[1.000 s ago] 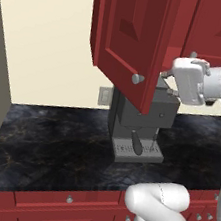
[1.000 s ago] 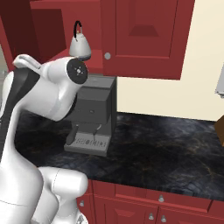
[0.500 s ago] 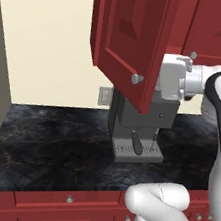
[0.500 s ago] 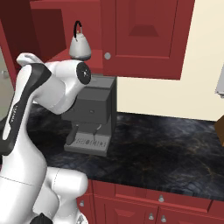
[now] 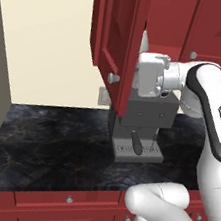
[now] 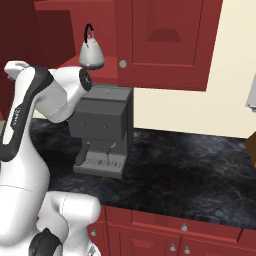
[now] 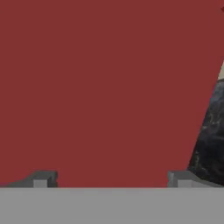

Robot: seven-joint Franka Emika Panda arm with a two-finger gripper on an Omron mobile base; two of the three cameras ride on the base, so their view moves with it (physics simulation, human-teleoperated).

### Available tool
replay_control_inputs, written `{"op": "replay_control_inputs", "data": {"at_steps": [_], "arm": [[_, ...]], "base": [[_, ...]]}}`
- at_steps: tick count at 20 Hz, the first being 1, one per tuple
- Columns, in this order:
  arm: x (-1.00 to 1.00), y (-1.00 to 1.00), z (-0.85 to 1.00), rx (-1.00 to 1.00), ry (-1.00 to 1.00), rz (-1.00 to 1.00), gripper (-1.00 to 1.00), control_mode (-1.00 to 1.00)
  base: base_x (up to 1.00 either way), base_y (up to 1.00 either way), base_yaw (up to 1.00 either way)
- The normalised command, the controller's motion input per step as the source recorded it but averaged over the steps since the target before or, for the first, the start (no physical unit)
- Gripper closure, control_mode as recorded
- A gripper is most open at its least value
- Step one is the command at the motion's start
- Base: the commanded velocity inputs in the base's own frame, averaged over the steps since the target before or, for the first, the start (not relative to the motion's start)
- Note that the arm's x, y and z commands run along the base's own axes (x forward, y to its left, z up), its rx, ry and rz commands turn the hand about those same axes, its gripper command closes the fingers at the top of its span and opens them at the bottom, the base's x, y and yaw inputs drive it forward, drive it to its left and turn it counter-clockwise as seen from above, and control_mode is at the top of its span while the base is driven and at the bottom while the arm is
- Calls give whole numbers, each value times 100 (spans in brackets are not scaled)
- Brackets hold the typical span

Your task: Open the cabinet, pick the kettle from the cabinet, and place it in the sink.

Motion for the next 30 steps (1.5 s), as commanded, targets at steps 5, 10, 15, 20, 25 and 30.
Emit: {"op": "replay_control_inputs", "data": {"at_steps": [5,10,15,20,25,30], "arm": [[1,73,-10,0,0,7,-100,-100],[5,54,-16,0,-1,0,-100,-100],[9,8,-13,-2,-4,-3,-100,-100],[4,-44,0,-10,0,-5,-100,-100],[0,-50,4,-14,0,-11,-100,-100],[0,-49,4,-16,-1,-19,-100,-100]], "base": [[0,0,0],[0,0,0],[0,0,0],[0,0,0],[0,0,0],[0,0,0]]}}
